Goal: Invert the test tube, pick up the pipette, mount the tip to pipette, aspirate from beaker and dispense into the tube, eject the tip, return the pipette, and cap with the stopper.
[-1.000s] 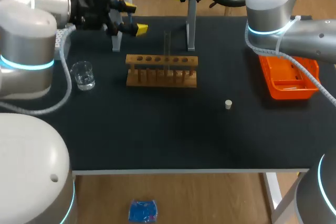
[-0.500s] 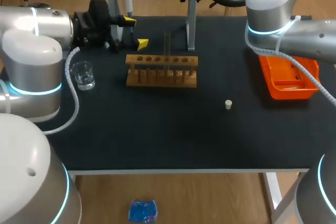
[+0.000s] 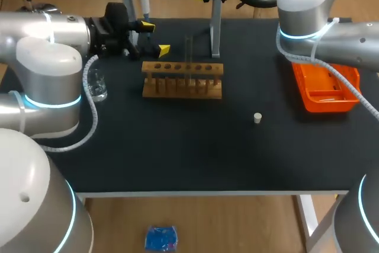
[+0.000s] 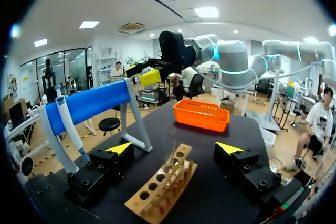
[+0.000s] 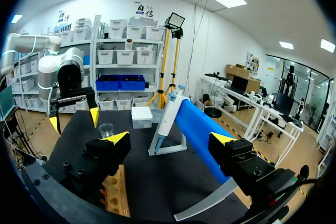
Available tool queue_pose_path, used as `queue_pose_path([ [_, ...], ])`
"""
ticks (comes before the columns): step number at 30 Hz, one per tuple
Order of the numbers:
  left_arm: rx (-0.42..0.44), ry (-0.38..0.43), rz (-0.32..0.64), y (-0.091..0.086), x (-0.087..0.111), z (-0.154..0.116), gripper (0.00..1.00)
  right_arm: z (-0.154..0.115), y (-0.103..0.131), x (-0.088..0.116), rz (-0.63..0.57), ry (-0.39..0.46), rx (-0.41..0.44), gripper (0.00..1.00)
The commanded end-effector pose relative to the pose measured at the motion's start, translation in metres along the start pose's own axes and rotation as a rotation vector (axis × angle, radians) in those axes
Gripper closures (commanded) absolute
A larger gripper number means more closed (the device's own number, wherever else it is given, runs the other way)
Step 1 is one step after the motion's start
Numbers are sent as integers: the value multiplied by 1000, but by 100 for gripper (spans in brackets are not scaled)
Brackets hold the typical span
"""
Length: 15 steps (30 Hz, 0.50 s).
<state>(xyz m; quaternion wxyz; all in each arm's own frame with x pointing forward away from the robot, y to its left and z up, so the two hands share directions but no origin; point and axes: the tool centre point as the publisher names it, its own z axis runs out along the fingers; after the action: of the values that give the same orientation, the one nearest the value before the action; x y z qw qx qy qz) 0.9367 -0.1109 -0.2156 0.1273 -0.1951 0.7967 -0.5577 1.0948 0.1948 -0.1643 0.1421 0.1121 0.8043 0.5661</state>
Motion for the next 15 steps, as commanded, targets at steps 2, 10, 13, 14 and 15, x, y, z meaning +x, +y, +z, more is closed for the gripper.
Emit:
queue_pose_path([
  [2,15,-15,-12,7,-4,27,0,0,1,-1,0,2,3,0],
  [10,9,-27,-19,9,-5,35,0,0,1,-1,0,2,3,0],
  [13,5,-30,-22,9,-6,35,0,0,1,-1,0,2,3,0],
  [14,3,-31,-22,9,-6,35,0,0,1,-1,0,2,3,0],
  [15,3,-32,-21,9,-6,35,0,0,1,-1,0,2,3,0],
])
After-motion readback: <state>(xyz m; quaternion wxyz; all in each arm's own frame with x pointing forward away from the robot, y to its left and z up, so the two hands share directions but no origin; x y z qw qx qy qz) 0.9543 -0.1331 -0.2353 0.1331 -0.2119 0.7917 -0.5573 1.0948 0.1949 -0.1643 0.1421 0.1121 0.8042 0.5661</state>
